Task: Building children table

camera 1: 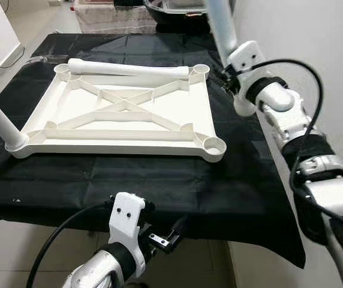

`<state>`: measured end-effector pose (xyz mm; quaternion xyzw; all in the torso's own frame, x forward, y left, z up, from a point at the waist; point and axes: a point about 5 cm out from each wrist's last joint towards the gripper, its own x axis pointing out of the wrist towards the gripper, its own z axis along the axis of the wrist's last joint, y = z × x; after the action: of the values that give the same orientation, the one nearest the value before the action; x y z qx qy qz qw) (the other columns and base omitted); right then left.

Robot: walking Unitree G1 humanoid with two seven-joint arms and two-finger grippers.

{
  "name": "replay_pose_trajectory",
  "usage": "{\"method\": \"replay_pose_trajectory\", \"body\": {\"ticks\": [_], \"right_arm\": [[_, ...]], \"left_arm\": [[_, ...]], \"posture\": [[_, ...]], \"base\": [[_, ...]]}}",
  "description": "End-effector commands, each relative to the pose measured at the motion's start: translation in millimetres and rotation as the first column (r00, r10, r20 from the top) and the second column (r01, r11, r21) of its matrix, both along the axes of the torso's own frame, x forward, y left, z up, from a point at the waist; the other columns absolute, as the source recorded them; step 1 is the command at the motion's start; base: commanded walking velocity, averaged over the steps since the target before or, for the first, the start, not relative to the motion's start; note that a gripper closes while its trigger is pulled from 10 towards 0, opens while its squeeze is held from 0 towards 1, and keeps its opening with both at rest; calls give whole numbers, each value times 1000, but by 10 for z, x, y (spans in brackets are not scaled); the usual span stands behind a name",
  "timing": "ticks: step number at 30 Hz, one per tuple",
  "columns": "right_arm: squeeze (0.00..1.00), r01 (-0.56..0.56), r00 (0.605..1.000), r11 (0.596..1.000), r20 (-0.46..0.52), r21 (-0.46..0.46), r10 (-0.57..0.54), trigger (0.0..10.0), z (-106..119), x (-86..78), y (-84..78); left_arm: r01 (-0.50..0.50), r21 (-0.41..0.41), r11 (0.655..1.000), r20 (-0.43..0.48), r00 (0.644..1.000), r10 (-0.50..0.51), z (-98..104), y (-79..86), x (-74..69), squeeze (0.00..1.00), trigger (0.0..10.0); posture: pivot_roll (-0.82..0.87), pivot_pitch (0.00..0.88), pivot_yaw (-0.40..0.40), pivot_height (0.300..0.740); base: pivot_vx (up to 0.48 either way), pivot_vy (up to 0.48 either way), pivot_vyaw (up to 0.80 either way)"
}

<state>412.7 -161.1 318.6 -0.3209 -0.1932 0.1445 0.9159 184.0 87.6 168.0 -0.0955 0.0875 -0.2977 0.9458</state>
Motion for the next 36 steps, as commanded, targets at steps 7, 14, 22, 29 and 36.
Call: {"method": "replay_pose_trajectory", "body": {"ticks": [7,14,22,29,36], "right_arm": [[0,-316,935,948,-180,-41,304,0,-801,-174,649],[0,-551,696,728,-257,409,671,0,-771,-367,956],[0,-379,822,686,-114,621,558,10000,-263,-160,716],[0,-356,828,666,-109,655,550,10000,-237,-133,567],[0,-375,791,646,-135,665,597,10000,-308,-191,592]], "left_arm": [[4,20,1000,-6,1000,-3,-21,36,-3,0,10000],[1,28,1000,9,1000,-2,-6,69,76,0,10000],[-3,28,1000,16,1000,3,-9,77,103,0,10000],[-2,24,1000,12,1000,2,-9,66,72,0,10000],[-60,31,998,47,997,59,4,89,80,0,10000]], "posture": [[224,188,-4,740],[224,188,2,740],[217,184,-11,740],[224,185,-14,740],[226,183,-11,740]], "base": [[0,0,0],[0,0,0],[0,0,0],[0,0,0],[0,0,0]]}}
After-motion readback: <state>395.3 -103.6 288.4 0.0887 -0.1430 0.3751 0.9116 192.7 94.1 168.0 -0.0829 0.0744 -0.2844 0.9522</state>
